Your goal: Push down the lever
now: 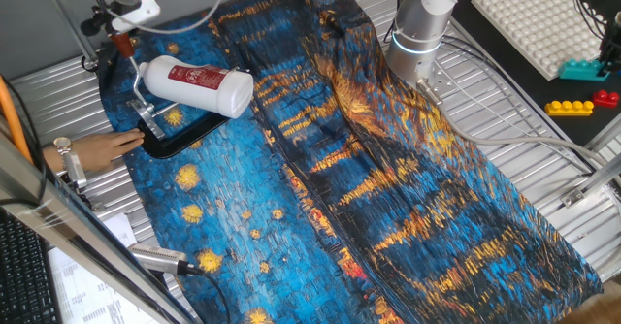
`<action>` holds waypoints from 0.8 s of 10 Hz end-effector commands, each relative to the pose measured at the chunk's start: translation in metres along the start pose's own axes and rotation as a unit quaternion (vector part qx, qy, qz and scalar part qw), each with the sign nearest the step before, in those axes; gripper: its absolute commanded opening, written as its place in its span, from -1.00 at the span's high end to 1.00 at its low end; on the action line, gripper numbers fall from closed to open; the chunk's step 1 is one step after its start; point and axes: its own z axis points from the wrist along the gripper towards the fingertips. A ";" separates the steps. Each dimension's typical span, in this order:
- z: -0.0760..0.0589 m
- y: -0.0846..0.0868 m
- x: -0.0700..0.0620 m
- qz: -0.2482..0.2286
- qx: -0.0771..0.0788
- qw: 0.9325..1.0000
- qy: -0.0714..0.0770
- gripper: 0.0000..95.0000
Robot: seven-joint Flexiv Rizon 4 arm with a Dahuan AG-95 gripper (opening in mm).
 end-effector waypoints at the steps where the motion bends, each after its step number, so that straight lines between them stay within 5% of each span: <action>1: 0.005 -0.008 0.011 -0.027 -0.002 0.999 -0.021 1.00; 6: 0.021 -0.013 0.022 -0.037 0.010 0.998 -0.049 1.00; 7: 0.025 -0.014 0.022 -0.041 0.014 0.998 -0.050 0.60; 8: 0.027 -0.014 0.021 -0.041 0.016 0.998 -0.052 0.60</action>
